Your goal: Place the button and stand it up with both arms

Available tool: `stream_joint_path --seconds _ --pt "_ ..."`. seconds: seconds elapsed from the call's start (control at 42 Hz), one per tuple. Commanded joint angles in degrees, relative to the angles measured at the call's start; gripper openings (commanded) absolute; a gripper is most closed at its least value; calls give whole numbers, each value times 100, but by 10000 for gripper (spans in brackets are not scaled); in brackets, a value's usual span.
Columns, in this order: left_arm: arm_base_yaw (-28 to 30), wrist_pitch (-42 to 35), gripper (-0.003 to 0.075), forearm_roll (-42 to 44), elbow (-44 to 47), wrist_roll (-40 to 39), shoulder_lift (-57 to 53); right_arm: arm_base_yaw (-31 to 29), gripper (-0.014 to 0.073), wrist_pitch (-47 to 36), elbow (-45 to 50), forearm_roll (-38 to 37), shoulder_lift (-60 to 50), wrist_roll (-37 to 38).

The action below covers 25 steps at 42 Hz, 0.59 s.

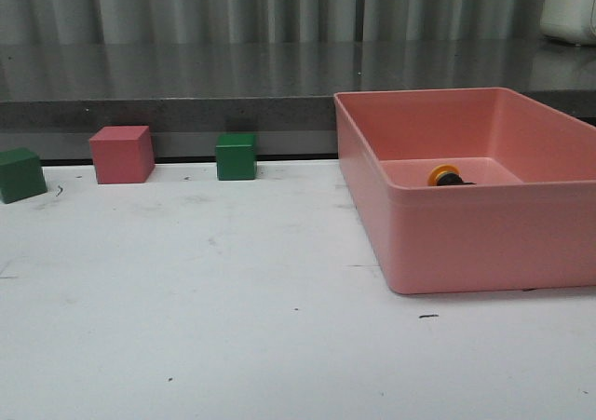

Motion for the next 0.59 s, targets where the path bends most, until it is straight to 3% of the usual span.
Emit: stream_joint_path --seconds 0.0,0.285,0.571 --pt "-46 178 -20 -17 -624 -23 138 -24 -66 -19 -655 -55 312 -31" --pt "-46 1650 -20 -17 -1708 -23 1411 -24 -66 1046 -1956 -55 1704 -31" --pt "-46 2127 -20 -17 -1762 -23 2360 -24 -66 1728 -2223 -55 2965 -31"
